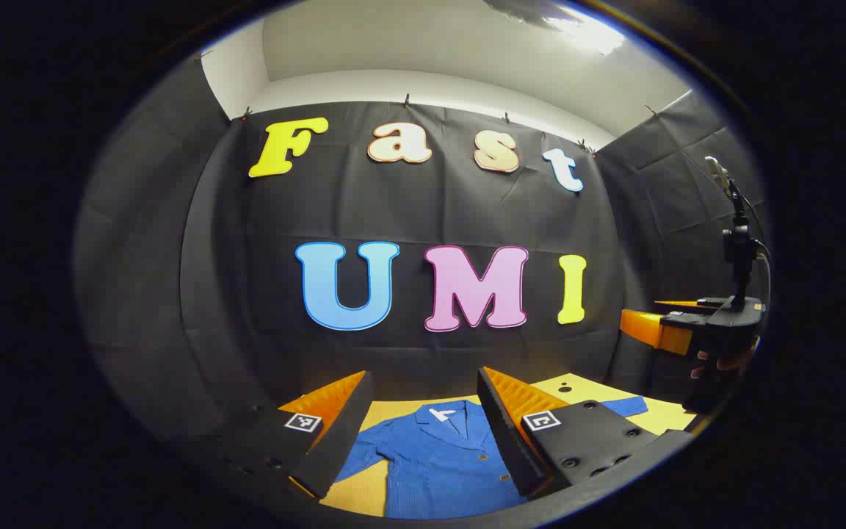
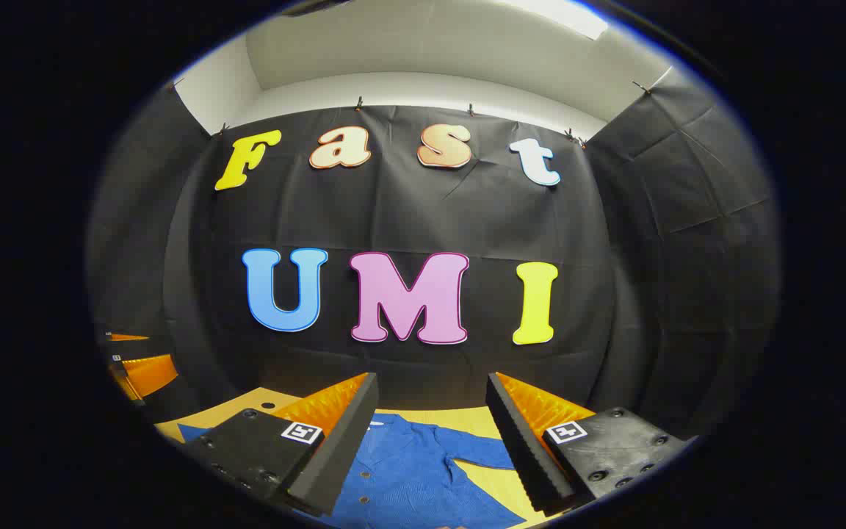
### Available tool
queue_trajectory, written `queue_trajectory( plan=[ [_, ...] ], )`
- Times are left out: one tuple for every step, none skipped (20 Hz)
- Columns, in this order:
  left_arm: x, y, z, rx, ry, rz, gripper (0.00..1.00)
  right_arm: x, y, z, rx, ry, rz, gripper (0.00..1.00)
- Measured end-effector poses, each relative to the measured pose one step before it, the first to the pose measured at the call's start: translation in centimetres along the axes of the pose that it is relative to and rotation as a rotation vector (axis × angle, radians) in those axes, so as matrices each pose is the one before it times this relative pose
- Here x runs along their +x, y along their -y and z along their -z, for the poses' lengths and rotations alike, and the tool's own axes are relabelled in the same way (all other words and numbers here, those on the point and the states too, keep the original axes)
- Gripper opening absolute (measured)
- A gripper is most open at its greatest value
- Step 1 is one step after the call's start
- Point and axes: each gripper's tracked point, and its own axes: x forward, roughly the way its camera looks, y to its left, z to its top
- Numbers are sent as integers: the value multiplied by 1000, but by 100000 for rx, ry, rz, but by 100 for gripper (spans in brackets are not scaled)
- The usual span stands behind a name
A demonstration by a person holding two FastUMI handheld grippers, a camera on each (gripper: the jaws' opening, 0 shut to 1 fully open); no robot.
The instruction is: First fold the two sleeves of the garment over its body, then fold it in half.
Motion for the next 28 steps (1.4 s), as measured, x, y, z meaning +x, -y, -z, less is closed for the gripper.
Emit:
queue_trajectory(
  plan=[
    [34,54,78,98,-81,184,82,-11,48,38,-15,-151,-6,94],
    [-7,50,8,59,-60,74,82,-21,4,62,2,-167,-68,94],
    [-79,-6,-2,-34,-56,184,82,-46,66,58,-68,-93,44,94],
    [-45,66,-66,-69,48,145,82,17,5,-44,-109,-18,65,94],
    [-57,107,36,-55,57,200,82,-18,-10,25,3,-32,-15,94],
    [27,66,98,-4,-52,69,82,1,37,102,23,-191,-100,94],
    [-12,47,-26,42,-19,42,82,12,10,29,-39,-175,-93,94],
    [-13,57,-63,-23,74,80,82,42,-60,7,-100,-209,-152,94],
    [164,84,64,-142,94,11,82,8,-6,42,-108,11,-216,94],
    [27,87,-79,-383,87,19,82,8,0,-55,-83,39,-216,94],
    [-121,43,116,-407,-1,241,82,75,-80,-41,-11,164,-253,94],
    [-69,133,-32,-188,-39,126,82,34,-130,-98,74,36,-283,94],
    [-14,51,-43,30,-23,-136,82,84,49,55,46,68,-254,94],
    [-7,41,-72,152,-22,-118,82,21,43,36,3,-41,-139,94],
    [54,109,89,164,155,125,82,93,-24,42,82,-140,-142,94],
    [-15,19,-133,152,203,17,82,32,-52,30,204,-142,-117,94],
    [-89,-58,-38,219,19,-88,82,-21,-46,56,216,-63,-148,94],
    [-49,2,-20,148,-85,-176,82,0,11,36,4,43,-78,94],
    [0,-60,67,47,-40,-185,82,-19,58,35,-142,-67,-33,100],
    [1,-29,-6,-78,-160,-224,82,14,4,52,-95,-191,-62,94],
    [64,30,77,-56,-125,-78,82,40,20,179,10,-446,67,94],
    [-31,90,-41,58,-62,68,82,69,52,355,197,-686,61,94],
    [-88,9,48,46,-62,0,82,294,307,551,-90,-941,211,94],
    [-38,14,54,-33,-317,-150,82,490,414,691,-345,-1390,636,94],
    [-41,43,244,-151,-337,-337,82,618,602,721,-524,-1627,1164,94],
    [37,25,-17,-354,-249,-557,82,808,914,607,-447,-1467,2095,94],
    [-118,-28,175,-601,-331,-753,82,913,960,554,-293,-1344,1980,94],
    [8,116,116,-998,-719,-923,82,1064,962,435,-5,-697,1627,94]
  ],
)
